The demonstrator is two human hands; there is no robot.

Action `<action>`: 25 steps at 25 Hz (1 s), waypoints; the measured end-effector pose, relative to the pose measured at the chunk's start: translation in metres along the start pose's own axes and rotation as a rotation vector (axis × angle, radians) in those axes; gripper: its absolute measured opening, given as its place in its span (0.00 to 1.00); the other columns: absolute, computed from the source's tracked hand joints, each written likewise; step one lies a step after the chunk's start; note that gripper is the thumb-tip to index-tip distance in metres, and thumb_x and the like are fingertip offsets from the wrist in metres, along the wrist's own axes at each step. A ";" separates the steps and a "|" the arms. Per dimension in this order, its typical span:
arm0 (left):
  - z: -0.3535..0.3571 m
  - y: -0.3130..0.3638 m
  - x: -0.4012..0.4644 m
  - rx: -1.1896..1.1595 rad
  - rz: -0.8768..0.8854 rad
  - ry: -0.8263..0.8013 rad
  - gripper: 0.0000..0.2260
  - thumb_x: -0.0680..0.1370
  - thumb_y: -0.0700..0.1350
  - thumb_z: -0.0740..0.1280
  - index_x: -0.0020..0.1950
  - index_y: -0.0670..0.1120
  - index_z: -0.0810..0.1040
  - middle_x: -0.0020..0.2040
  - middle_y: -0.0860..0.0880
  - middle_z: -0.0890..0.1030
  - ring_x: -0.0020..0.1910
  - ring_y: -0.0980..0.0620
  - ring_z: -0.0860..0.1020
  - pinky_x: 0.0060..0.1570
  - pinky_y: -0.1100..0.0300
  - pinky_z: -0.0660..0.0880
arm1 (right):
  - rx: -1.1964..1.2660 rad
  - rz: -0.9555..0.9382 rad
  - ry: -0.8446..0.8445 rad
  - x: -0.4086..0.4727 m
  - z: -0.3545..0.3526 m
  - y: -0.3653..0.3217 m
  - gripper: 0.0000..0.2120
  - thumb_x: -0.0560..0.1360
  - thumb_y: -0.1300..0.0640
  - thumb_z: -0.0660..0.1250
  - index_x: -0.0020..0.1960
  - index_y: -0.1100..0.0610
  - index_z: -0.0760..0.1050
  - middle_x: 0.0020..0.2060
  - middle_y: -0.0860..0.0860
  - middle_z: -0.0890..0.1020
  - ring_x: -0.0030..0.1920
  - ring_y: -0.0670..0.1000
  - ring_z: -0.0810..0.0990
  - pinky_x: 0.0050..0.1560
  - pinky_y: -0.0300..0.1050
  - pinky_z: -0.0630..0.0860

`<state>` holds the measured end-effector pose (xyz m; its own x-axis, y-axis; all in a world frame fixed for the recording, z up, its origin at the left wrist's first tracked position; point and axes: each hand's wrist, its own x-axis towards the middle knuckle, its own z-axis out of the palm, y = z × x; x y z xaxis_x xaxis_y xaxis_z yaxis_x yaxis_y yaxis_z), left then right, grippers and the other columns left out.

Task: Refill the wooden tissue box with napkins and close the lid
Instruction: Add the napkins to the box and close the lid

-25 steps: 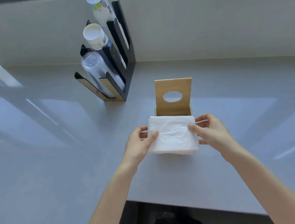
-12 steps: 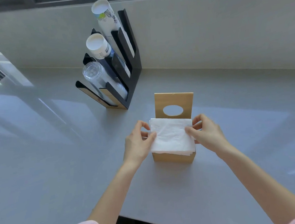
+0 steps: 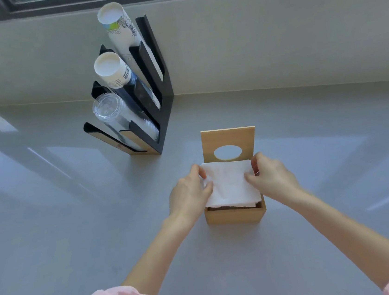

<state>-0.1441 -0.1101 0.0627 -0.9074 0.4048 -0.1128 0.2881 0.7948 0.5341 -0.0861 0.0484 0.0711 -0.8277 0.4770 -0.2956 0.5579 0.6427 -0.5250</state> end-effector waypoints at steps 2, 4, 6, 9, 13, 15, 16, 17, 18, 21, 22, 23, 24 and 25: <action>0.001 0.001 0.003 0.084 0.056 -0.002 0.11 0.78 0.46 0.60 0.57 0.42 0.69 0.52 0.44 0.79 0.50 0.42 0.76 0.38 0.57 0.65 | -0.091 -0.018 0.016 -0.002 0.002 -0.003 0.05 0.75 0.58 0.57 0.49 0.60 0.65 0.45 0.54 0.76 0.49 0.59 0.76 0.40 0.45 0.65; 0.002 0.000 0.004 0.133 0.101 -0.004 0.11 0.78 0.46 0.59 0.57 0.42 0.68 0.52 0.44 0.79 0.51 0.43 0.76 0.38 0.58 0.64 | -0.138 -0.033 0.018 -0.003 0.003 -0.005 0.04 0.75 0.59 0.57 0.47 0.59 0.63 0.43 0.54 0.74 0.46 0.58 0.72 0.40 0.45 0.64; 0.002 -0.001 0.006 0.147 0.126 -0.015 0.11 0.78 0.46 0.59 0.57 0.42 0.68 0.52 0.44 0.79 0.51 0.43 0.75 0.38 0.58 0.64 | -0.193 -0.041 0.027 -0.004 0.002 -0.007 0.04 0.75 0.59 0.57 0.47 0.58 0.62 0.39 0.52 0.72 0.45 0.57 0.68 0.41 0.46 0.65; 0.005 0.000 0.006 0.223 0.159 -0.027 0.12 0.79 0.46 0.58 0.59 0.42 0.67 0.52 0.43 0.78 0.52 0.43 0.75 0.38 0.57 0.64 | -0.262 -0.053 0.027 -0.005 0.001 -0.009 0.05 0.75 0.60 0.57 0.47 0.58 0.60 0.40 0.54 0.71 0.45 0.56 0.65 0.41 0.46 0.64; 0.012 0.008 0.005 0.350 0.186 -0.069 0.14 0.79 0.43 0.56 0.63 0.38 0.63 0.53 0.40 0.77 0.52 0.41 0.74 0.37 0.56 0.63 | -0.376 -0.092 0.030 -0.003 0.006 -0.010 0.05 0.75 0.63 0.57 0.49 0.59 0.60 0.52 0.58 0.77 0.48 0.60 0.74 0.40 0.46 0.62; 0.015 0.012 0.006 0.430 0.195 -0.082 0.13 0.79 0.41 0.56 0.61 0.38 0.64 0.53 0.40 0.78 0.52 0.41 0.75 0.35 0.56 0.63 | -0.471 -0.125 0.028 0.000 0.009 -0.011 0.06 0.76 0.64 0.56 0.47 0.59 0.58 0.53 0.59 0.77 0.51 0.61 0.77 0.38 0.46 0.63; 0.015 0.015 0.007 0.471 0.201 -0.087 0.12 0.79 0.39 0.56 0.60 0.38 0.64 0.53 0.40 0.78 0.52 0.41 0.76 0.31 0.57 0.62 | -0.519 -0.142 0.028 0.001 0.011 -0.011 0.06 0.76 0.65 0.57 0.48 0.59 0.58 0.53 0.59 0.77 0.51 0.61 0.78 0.36 0.46 0.62; 0.017 0.017 0.008 0.514 0.208 -0.099 0.11 0.78 0.38 0.57 0.60 0.38 0.65 0.53 0.40 0.79 0.52 0.41 0.76 0.27 0.59 0.59 | -0.569 -0.161 0.032 0.002 0.012 -0.011 0.05 0.76 0.65 0.57 0.49 0.60 0.61 0.53 0.59 0.77 0.52 0.61 0.79 0.32 0.44 0.61; 0.019 0.019 0.010 0.558 0.216 -0.117 0.12 0.77 0.36 0.58 0.60 0.37 0.65 0.52 0.41 0.80 0.52 0.41 0.77 0.25 0.60 0.56 | -0.622 -0.179 0.039 0.003 0.013 -0.011 0.06 0.76 0.65 0.58 0.53 0.61 0.64 0.54 0.59 0.77 0.52 0.61 0.79 0.28 0.43 0.58; 0.026 0.020 0.013 0.643 0.226 -0.215 0.14 0.74 0.32 0.61 0.60 0.36 0.66 0.46 0.42 0.79 0.54 0.41 0.78 0.24 0.60 0.53 | -0.733 -0.208 0.024 0.005 0.019 -0.014 0.13 0.75 0.67 0.59 0.59 0.64 0.66 0.55 0.58 0.78 0.54 0.60 0.80 0.25 0.42 0.52; 0.027 0.020 0.014 0.650 0.219 -0.239 0.15 0.74 0.32 0.62 0.60 0.36 0.66 0.45 0.42 0.78 0.55 0.41 0.77 0.24 0.61 0.53 | -0.745 -0.213 0.007 0.006 0.021 -0.014 0.14 0.74 0.68 0.60 0.59 0.64 0.66 0.55 0.58 0.79 0.54 0.60 0.80 0.25 0.42 0.52; 0.028 0.020 0.015 0.656 0.216 -0.248 0.15 0.73 0.32 0.62 0.60 0.36 0.67 0.47 0.42 0.79 0.55 0.42 0.77 0.25 0.61 0.53 | -0.747 -0.213 -0.013 0.008 0.024 -0.014 0.14 0.74 0.69 0.60 0.59 0.64 0.67 0.55 0.58 0.79 0.54 0.60 0.80 0.25 0.42 0.53; 0.028 0.020 0.016 0.660 0.217 -0.246 0.15 0.73 0.32 0.63 0.59 0.36 0.67 0.51 0.42 0.79 0.55 0.42 0.77 0.25 0.61 0.53 | -0.742 -0.209 -0.029 0.009 0.026 -0.014 0.14 0.73 0.70 0.60 0.59 0.64 0.67 0.55 0.58 0.79 0.54 0.60 0.80 0.25 0.42 0.53; 0.028 0.020 0.016 0.664 0.223 -0.241 0.15 0.73 0.32 0.63 0.59 0.36 0.67 0.54 0.42 0.80 0.55 0.42 0.77 0.25 0.61 0.53 | -0.738 -0.203 -0.036 0.011 0.027 -0.013 0.14 0.73 0.70 0.60 0.58 0.64 0.67 0.55 0.58 0.80 0.54 0.60 0.80 0.25 0.42 0.53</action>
<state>-0.1446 -0.0751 0.0475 -0.7353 0.6163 -0.2820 0.6518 0.7571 -0.0449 -0.1041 0.0287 0.0533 -0.9126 0.2951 -0.2830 0.2800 0.9554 0.0932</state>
